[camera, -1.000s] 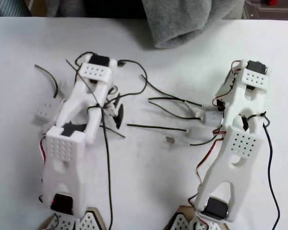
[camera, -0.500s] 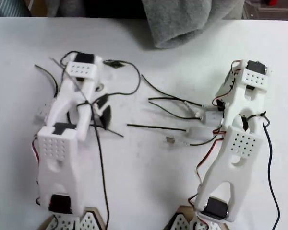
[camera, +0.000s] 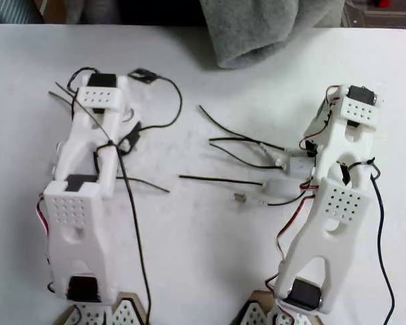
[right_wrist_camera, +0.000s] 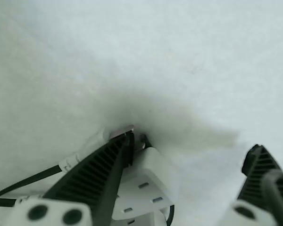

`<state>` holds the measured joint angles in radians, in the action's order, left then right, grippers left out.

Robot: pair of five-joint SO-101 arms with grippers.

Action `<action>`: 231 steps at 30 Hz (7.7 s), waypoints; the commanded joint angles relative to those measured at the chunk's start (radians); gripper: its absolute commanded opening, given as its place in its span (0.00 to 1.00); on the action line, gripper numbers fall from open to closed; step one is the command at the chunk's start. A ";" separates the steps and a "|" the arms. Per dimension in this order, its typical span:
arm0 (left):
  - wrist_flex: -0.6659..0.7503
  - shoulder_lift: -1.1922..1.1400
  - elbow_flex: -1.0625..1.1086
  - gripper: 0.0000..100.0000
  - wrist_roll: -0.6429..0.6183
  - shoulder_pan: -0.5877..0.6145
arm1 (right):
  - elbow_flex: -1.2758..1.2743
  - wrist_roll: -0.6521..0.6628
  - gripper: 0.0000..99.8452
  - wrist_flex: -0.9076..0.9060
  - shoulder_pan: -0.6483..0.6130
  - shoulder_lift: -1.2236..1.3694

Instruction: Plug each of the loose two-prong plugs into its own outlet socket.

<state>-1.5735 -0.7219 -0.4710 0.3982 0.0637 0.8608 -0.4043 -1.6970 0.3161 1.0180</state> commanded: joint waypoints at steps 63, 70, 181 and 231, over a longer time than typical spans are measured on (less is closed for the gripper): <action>0.500 -0.265 -0.585 0.32 0.101 -0.051 | -0.011 0.002 0.37 0.007 0.008 0.015; 0.219 -0.252 -0.947 0.35 0.040 0.041 | -0.011 0.002 0.37 0.007 0.008 0.015; 0.219 0.654 0.644 0.02 0.025 -0.309 | -0.012 0.005 0.37 0.005 0.002 0.015; 0.342 0.314 0.101 0.29 -0.241 0.308 | -0.012 0.006 0.37 0.007 0.001 0.015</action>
<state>-1.2559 -0.3429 -0.2885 0.1926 0.3613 0.8608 -0.4043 -1.6970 0.3161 1.0180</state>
